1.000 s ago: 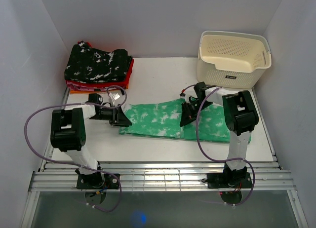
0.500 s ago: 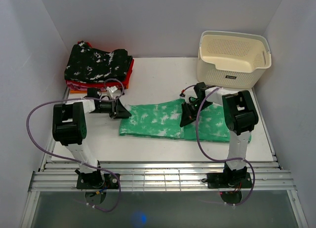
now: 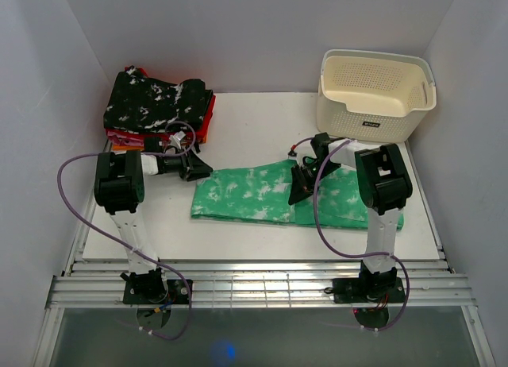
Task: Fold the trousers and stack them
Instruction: Fold the trousers
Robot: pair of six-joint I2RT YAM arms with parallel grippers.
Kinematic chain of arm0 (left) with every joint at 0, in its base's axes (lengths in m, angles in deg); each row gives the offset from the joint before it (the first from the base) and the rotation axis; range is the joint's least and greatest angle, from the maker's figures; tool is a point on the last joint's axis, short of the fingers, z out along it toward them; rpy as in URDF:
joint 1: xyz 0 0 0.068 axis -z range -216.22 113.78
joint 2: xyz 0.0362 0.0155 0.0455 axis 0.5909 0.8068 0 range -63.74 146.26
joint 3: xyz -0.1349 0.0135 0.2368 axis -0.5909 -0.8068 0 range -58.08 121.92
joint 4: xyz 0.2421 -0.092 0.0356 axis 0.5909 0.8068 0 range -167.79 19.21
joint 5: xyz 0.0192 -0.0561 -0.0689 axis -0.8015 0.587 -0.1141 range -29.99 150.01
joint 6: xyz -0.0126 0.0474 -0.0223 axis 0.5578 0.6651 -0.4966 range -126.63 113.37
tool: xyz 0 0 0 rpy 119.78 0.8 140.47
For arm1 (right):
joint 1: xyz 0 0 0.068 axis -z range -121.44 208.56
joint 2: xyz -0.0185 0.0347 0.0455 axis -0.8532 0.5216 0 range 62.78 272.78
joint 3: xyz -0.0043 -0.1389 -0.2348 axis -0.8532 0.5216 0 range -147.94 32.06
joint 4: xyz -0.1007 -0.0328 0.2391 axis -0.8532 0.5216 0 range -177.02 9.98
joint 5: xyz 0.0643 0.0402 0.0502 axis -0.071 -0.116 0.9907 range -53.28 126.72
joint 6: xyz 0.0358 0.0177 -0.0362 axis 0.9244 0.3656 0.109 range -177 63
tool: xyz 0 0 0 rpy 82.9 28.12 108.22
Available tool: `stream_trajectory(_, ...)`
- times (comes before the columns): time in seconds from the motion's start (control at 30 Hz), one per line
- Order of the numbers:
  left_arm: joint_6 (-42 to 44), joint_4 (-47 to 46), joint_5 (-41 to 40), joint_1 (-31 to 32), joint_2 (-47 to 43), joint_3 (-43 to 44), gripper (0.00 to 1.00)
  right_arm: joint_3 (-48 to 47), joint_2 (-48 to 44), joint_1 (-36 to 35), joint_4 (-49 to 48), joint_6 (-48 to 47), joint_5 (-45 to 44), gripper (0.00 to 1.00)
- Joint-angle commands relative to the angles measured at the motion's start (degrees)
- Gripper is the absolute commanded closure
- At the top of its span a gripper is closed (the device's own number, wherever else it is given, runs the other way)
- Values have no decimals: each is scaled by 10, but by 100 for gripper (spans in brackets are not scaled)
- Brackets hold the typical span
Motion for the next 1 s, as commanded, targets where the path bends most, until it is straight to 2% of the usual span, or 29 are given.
stream_trajectory(0.0, -17, -36, -91, 5, 10, -1, 47, -1, 26, -10, -6, -14, -42, 92)
stream_trajectory(0.1, 9, -24, -77, 2, -27, -13, 44, 6, 20, -10, -9, -12, -40, 92)
stream_trajectory(0.2, 91, 54, -16, -9, -89, -8, 42, 8, 12, -10, -11, -13, -43, 92)
stream_trajectory(0.23, 122, 135, 22, -10, -112, -1, 42, 8, 12, -10, -11, -13, -43, 92)
stream_trajectory(0.27, 214, 195, 35, -9, -120, 10, 41, 8, 11, -10, -11, -12, -43, 92)
stream_trajectory(0.3, 266, 252, 46, -9, -127, 27, 41, 8, 11, -10, -11, -10, -43, 92)
stream_trajectory(0.33, 309, 360, 64, -9, -132, 32, 41, 8, 11, -10, -11, -9, -43, 92)
stream_trajectory(0.37, 400, 419, 68, -8, -134, 38, 40, 8, 10, -11, -13, -8, -43, 92)
stream_trajectory(0.4, 456, 476, 71, -8, -130, 44, 40, 8, 9, -11, -15, -6, -44, 92)
stream_trajectory(0.43, 506, 578, 71, -8, -124, 53, 40, 8, 9, -11, -16, -5, -44, 92)
stream_trajectory(0.53, 644, 692, 39, -8, -93, 56, 40, 6, 13, -12, -17, -3, -44, 92)
stream_trajectory(0.6, 688, 713, 19, -8, -74, 45, 40, 5, 15, -13, -17, -4, -45, 92)
stream_trajectory(0.67, 687, 702, 5, -4, -62, 30, 40, 4, 16, -14, -18, -4, -47, 92)
stream_trajectory(0.83, 592, 607, -49, -5, 0, 15, 42, 1, 22, -15, -16, -3, -51, 92)
stream_trajectory(0.97, 550, 566, -77, -12, 2, 32, 43, -4, 29, -15, -13, -5, -52, 92)
